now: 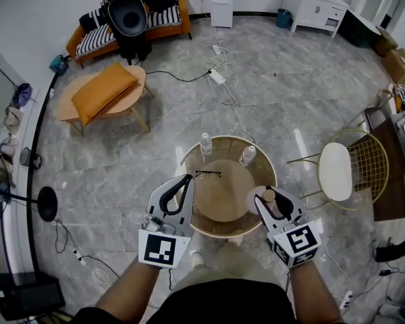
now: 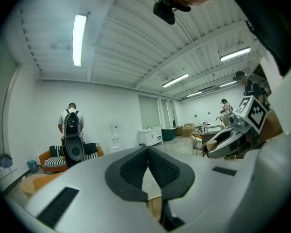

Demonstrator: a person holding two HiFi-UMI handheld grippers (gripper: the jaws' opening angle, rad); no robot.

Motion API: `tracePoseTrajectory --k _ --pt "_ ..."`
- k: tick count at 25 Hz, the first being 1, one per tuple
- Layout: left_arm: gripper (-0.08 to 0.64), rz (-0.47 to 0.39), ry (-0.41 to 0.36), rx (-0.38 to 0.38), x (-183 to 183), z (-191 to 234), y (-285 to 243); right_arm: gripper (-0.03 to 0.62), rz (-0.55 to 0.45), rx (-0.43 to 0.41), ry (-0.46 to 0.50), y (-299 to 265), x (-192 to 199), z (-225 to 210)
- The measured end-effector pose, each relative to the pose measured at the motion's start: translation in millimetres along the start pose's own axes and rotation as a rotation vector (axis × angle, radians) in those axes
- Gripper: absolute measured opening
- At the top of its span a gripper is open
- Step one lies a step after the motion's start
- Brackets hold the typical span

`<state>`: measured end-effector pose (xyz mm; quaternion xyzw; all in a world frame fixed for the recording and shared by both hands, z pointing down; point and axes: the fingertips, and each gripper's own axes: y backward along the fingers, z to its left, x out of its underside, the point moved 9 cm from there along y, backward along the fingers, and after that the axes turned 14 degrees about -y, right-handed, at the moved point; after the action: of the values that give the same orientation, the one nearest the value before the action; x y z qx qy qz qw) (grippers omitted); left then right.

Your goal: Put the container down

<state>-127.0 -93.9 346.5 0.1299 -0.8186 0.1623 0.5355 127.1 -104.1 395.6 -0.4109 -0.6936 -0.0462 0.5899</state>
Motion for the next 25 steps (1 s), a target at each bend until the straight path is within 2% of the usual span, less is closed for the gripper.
tracePoseTrajectory --k 14,17,20,25 --pt "0.015 0.015 -0.022 -0.005 6.0 -11.9 -37.4 0.152 0.072 -0.028 -0.016 -41.1 16.3 -42.4" --pt "0.015 0.024 -0.039 0.037 11.6 -10.6 -37.3 0.152 0.080 -0.006 -0.034 -49.9 19.6 -42.6" --pt "0.015 0.022 -0.020 0.065 19.8 -6.8 -39.0 0.152 0.070 0.043 -0.046 -56.3 23.5 -44.6" --pt "0.015 0.004 -0.042 0.128 26.7 -7.0 -42.2 0.152 0.033 0.121 -0.084 -54.1 33.8 -49.1"
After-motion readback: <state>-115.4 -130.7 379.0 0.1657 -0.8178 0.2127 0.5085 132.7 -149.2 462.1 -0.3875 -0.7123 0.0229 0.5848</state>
